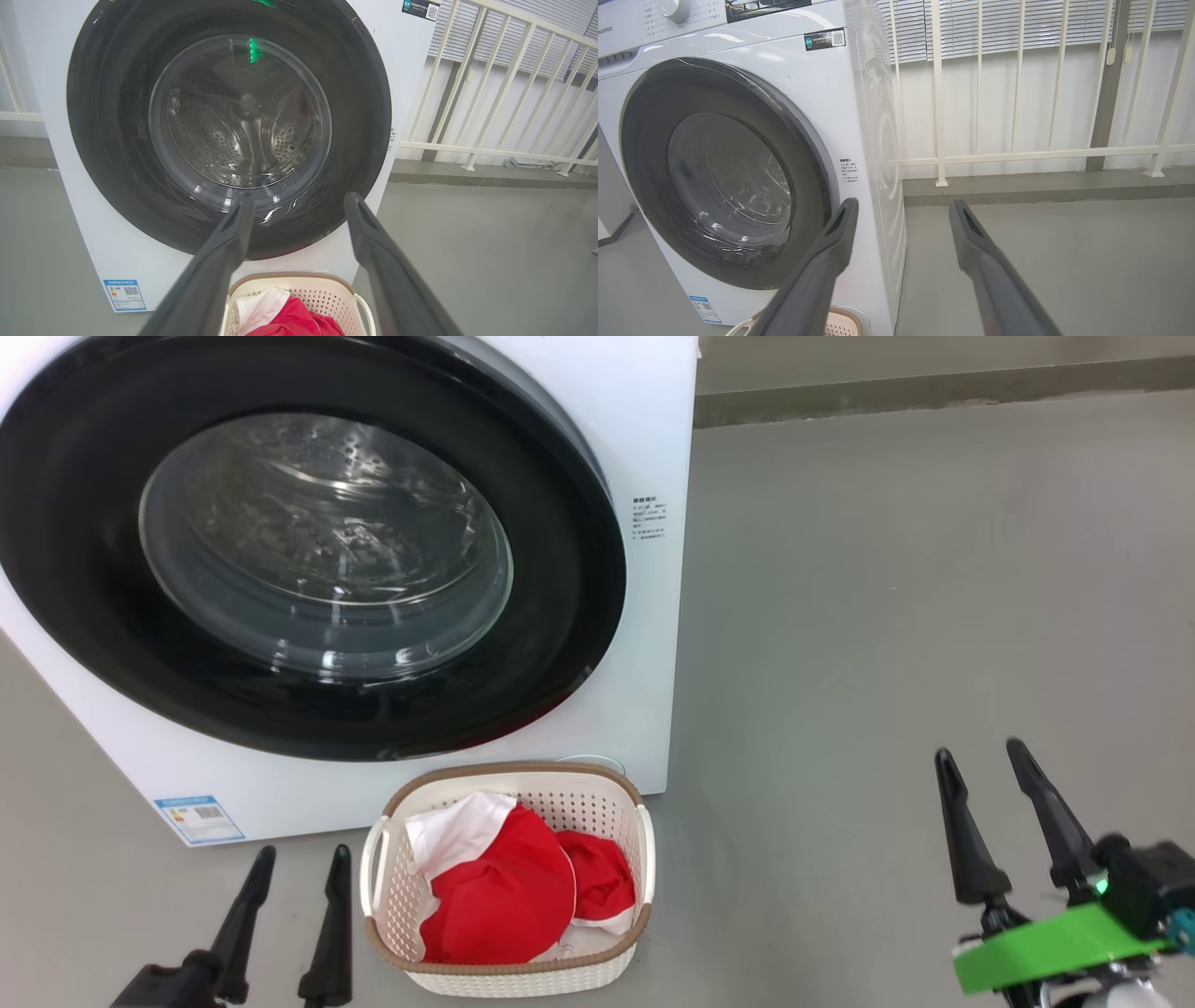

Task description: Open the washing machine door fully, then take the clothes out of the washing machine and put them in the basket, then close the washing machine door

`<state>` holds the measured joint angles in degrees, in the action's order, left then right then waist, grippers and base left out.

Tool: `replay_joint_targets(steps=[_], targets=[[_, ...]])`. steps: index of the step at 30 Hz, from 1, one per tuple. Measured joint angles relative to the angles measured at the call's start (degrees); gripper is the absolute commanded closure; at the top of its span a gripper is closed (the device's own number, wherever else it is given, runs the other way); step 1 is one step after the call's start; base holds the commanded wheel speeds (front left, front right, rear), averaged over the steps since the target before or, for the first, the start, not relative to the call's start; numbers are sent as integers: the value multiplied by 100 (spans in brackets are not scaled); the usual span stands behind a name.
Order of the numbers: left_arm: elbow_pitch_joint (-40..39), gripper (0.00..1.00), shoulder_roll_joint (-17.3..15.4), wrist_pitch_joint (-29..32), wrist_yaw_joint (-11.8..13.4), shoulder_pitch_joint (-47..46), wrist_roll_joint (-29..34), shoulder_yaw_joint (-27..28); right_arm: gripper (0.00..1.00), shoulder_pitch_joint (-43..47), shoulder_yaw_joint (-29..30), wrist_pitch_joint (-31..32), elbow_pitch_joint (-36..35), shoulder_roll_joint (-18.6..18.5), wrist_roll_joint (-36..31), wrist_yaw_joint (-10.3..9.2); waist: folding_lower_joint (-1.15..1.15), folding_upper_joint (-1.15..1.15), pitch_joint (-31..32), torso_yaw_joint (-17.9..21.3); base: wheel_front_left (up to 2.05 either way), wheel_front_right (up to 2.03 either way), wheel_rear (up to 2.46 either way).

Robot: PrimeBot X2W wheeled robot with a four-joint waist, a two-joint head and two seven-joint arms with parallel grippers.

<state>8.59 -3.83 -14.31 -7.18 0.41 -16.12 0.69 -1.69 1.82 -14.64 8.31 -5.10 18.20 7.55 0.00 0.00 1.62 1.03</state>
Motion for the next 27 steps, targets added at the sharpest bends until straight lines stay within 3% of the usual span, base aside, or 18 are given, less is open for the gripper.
replay_joint_targets(steps=[8, 27], targets=[[-18, 0, -25, 0, 0, 255, 488, 214, 0, 631, 116, 0, -293, -1, -8, 0, 0, 0, 65, -6, 0, 0, 0], [79, 0, 27, 0, 0, 350, 550, 410, 0, 637, 103, 0, -280, 1, -14, 0, 0, 0, 120, -44, 0, 0, 0]])
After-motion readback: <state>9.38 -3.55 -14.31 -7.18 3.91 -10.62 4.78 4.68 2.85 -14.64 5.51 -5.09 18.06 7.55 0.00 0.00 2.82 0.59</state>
